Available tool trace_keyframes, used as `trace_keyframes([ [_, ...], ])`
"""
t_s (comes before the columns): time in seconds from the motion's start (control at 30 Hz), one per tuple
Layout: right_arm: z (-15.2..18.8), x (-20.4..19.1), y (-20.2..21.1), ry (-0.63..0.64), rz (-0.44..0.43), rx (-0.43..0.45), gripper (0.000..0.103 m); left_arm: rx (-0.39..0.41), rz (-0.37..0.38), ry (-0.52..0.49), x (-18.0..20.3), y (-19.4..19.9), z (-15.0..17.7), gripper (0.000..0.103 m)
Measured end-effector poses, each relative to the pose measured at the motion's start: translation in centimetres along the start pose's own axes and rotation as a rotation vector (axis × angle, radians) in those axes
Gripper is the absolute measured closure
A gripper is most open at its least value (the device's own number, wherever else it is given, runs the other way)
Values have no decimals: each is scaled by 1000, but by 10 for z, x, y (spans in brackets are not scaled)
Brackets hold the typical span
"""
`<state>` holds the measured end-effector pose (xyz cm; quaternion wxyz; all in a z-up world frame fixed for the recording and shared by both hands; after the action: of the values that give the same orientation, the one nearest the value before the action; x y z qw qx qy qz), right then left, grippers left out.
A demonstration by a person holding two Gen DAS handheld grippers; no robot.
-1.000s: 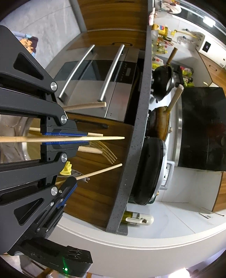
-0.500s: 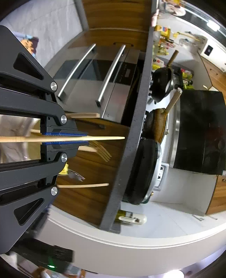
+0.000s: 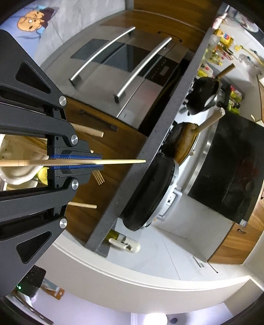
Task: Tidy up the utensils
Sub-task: 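Lower the chopstick into the taller pot while the right tool lowers its chopstick into the smaller pot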
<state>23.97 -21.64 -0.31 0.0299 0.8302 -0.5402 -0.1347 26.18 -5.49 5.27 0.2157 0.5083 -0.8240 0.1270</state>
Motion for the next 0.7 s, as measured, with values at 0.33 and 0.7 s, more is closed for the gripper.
trace_keyframes([
  [0.33, 2, -6, 3, 32, -5, 8, 98, 16, -45, -139, 12, -2, 12, 98],
  [0.7, 2, -4, 2, 25, -2, 0, 98, -13, -63, -170, 10, 27, 22, 98],
])
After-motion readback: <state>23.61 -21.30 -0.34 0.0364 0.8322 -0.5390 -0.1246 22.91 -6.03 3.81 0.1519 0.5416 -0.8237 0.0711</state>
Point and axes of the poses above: each gripper's, at about its wrist camera, not at the fingertips, and y roughly against the way its jaws point, x to its right, z to its underside, the point moved 8 cm from there along -y, roughly the way its jaws point, and after that the axes turned 1 degree about z, right-handed, at the moved point
